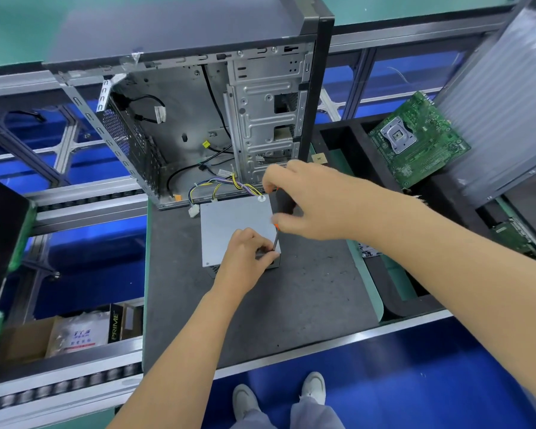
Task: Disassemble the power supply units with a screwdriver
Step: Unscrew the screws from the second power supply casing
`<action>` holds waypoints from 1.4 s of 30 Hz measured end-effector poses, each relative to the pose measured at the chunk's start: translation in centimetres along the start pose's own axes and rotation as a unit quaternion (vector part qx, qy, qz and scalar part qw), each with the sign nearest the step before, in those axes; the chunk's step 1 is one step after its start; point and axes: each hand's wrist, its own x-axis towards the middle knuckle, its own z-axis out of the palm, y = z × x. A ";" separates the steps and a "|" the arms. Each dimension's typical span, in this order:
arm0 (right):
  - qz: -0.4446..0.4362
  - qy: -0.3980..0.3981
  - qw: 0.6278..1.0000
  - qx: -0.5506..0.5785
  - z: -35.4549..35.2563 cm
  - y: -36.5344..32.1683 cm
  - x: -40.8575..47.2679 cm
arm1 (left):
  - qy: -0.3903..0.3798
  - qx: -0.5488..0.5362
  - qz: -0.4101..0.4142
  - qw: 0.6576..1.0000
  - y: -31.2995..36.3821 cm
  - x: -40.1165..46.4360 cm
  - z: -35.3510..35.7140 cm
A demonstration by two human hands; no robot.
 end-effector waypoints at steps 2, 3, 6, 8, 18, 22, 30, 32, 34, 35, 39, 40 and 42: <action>0.036 0.033 0.989 -0.140 -0.2 -0.5 0.5 | 0.005 0.001 0.004 1.000 -0.1 -0.2 0.1; 0.023 0.040 0.986 -0.159 -0.2 -0.5 0.6 | 0.007 0.004 0.009 1.000 -0.2 -0.3 0.2; -0.035 0.004 0.999 0.010 -0.3 -0.4 0.3 | 0.016 0.006 0.024 1.000 -0.3 -0.4 0.2; -0.011 0.000 0.999 0.035 -0.2 -0.6 0.2 | 0.018 0.011 0.027 0.999 -0.2 -0.4 0.3; 0.066 0.020 0.992 -0.108 -0.3 -0.7 0.5 | 0.000 0.018 0.034 0.999 -0.6 -0.1 0.4; -0.021 -0.007 0.999 0.023 -0.5 -0.6 0.4 | -0.003 0.023 0.039 0.999 -0.7 -0.1 0.4; -0.009 -0.017 0.999 -0.031 -0.4 -0.7 0.7 | 0.018 0.005 0.057 0.998 -1.2 -0.3 0.5; -0.015 -0.007 1.000 -0.015 -0.1 -1.1 0.4 | 0.022 0.005 0.060 0.998 -1.4 -0.3 0.6; 0.016 0.027 0.994 -0.107 -0.1 -1.5 0.5 | 0.017 0.003 0.055 0.998 -1.5 -0.3 0.6; 0.008 0.040 0.989 -0.142 -0.1 -1.5 0.7 | 0.013 0.000 0.053 0.998 -1.6 -0.3 0.5; -0.042 0.013 0.999 -0.008 -0.1 -1.2 0.6 | 0.001 -0.036 0.031 0.999 -1.1 -0.7 -0.2; -0.029 0.009 1.000 0.006 -0.1 -1.2 0.5 | 0.009 -0.065 0.018 0.998 -0.7 -0.9 -0.6; 0.002 0.015 0.999 -0.037 -0.1 -1.1 0.6 | 0.033 -0.133 0.000 0.991 0.5 -1.0 -1.6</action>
